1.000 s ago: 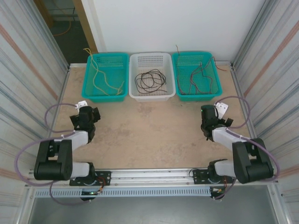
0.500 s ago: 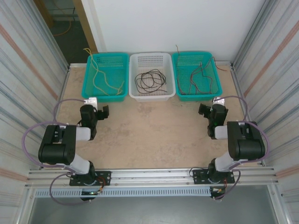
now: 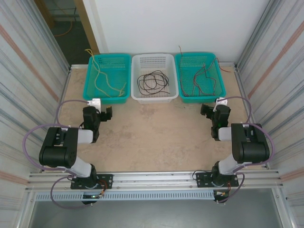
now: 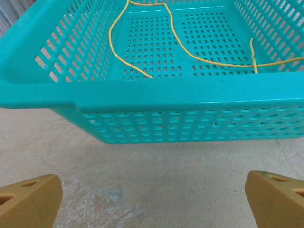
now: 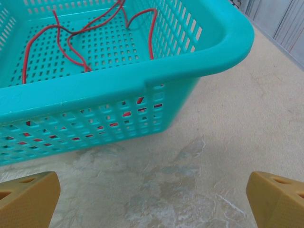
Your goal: Untangle the cables
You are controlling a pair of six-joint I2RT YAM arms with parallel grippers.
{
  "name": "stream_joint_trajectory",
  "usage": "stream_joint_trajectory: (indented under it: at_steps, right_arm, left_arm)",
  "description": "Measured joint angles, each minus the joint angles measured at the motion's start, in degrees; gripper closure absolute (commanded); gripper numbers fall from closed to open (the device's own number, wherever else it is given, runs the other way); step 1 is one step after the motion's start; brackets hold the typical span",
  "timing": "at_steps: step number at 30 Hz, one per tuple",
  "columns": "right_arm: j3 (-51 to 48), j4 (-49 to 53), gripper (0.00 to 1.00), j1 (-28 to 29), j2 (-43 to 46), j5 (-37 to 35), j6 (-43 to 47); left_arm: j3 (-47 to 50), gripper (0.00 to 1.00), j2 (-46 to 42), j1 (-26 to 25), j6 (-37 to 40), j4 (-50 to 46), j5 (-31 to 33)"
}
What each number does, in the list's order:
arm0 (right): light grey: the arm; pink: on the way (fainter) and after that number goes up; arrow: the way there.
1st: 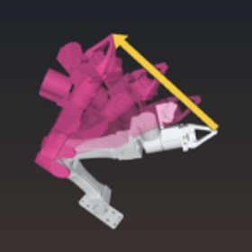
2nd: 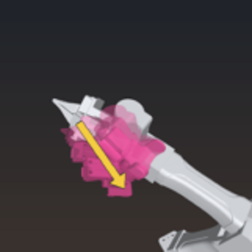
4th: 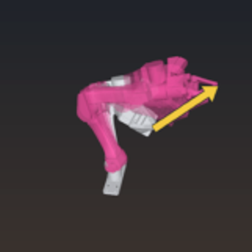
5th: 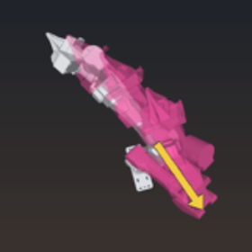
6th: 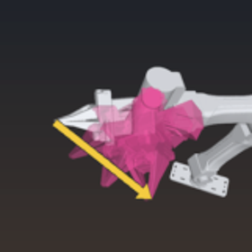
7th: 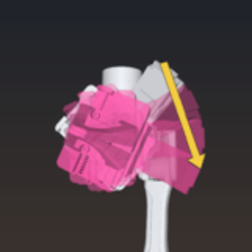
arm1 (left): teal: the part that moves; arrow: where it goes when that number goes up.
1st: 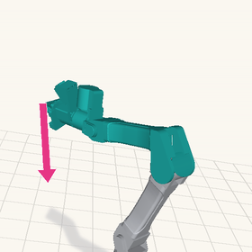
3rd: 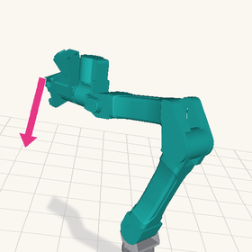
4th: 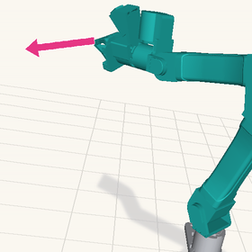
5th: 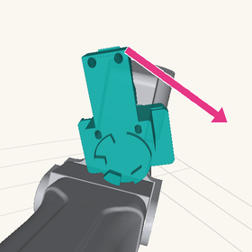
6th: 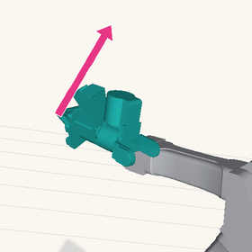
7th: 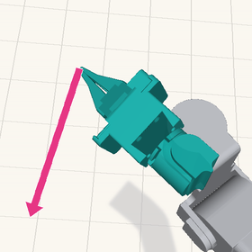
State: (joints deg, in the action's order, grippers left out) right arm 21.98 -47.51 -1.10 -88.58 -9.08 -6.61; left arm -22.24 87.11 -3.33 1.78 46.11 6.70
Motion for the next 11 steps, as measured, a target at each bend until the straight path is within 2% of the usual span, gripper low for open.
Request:
stream_joint_trajectory:
  at_steps: [5,11]
  right_arm:
    - [0.0,0.07,0.01,0.0,0.0,0.2,0.0]
    - [1.03,1.44,0.01,-0.87,-0.22,4.04,0.02]
  left_arm:
    - [0.0,0.01,0.0,0.0,0.0,0.0,-0.31]
    - [-0.04,0.01,0.0,0.28,0.0,-0.02,-0.98]
